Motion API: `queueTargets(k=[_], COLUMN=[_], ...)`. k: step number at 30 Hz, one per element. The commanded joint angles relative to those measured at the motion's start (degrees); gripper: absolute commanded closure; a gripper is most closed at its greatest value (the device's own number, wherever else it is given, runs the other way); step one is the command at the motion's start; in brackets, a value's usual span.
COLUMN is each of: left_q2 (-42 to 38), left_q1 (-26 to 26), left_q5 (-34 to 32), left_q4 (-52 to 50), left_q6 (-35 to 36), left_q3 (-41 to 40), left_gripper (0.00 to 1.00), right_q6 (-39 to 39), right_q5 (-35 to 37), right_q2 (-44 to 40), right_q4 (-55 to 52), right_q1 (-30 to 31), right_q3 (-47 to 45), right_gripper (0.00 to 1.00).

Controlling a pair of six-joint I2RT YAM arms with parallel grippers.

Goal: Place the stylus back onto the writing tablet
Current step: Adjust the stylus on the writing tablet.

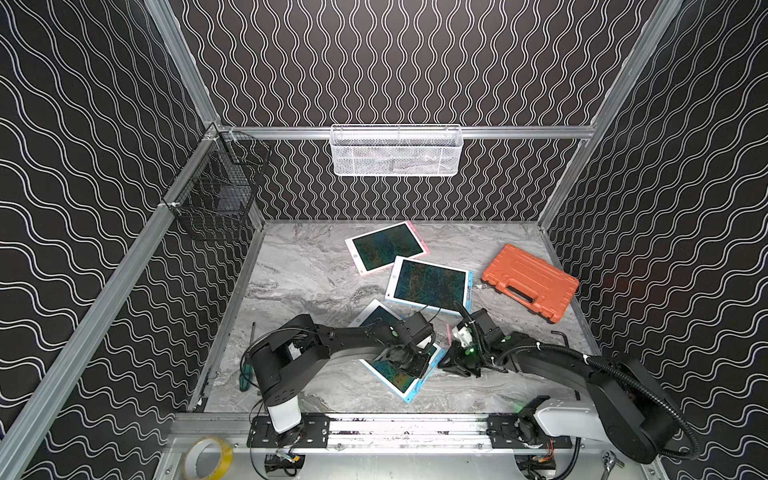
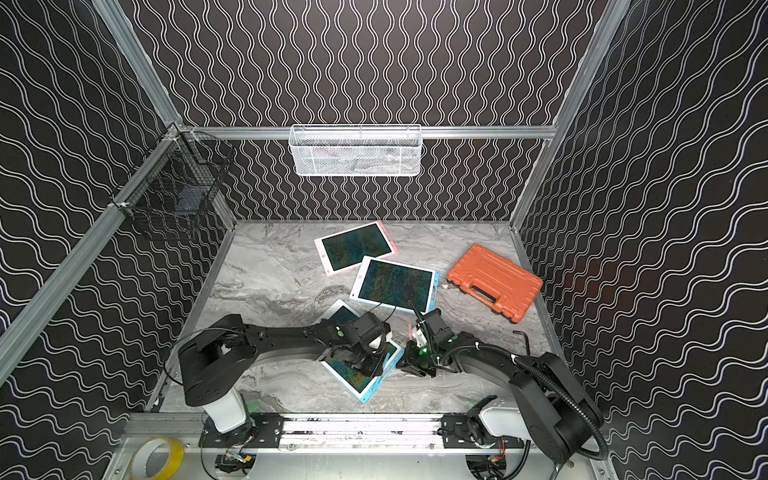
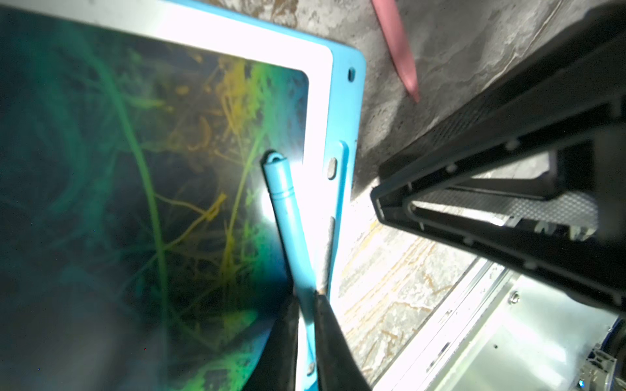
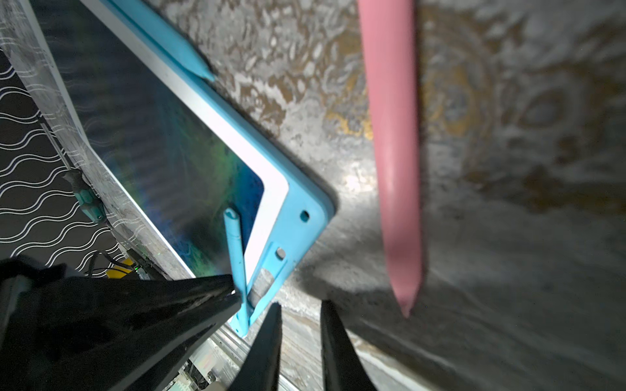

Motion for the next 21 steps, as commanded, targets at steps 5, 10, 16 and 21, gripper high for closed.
queueTargets(k=[5, 10, 16, 21], left_q2=[0.28, 0.1, 0.2, -0.07], left_q1=[-0.09, -0.09, -0.52, -0.96], left_q5=[-3.35, -2.12, -0.23, 0.33], left_q4=[-3.2, -1.85, -0.92, -0.39], left_q6=[5.49, 6.41, 5.75, 5.28], left_q3=[1.47, 1.39, 1.21, 1.11], left_gripper=[0.84, 0.84, 0.85, 0.85], right_q6=[1.17, 1.81, 1.93, 2.0], right_q5=[1.15, 1.66, 2.65, 2.74], right_q2=[-0.26, -0.61, -1.75, -1.85], right_q4=[0.25, 0.15, -0.8, -0.67], right_q1=[-0.1, -0.17, -0.38, -0.56], right_q3=[-0.84, -1.17, -1.43, -1.72], right_gripper=[0.76, 0.76, 0.77, 0.77])
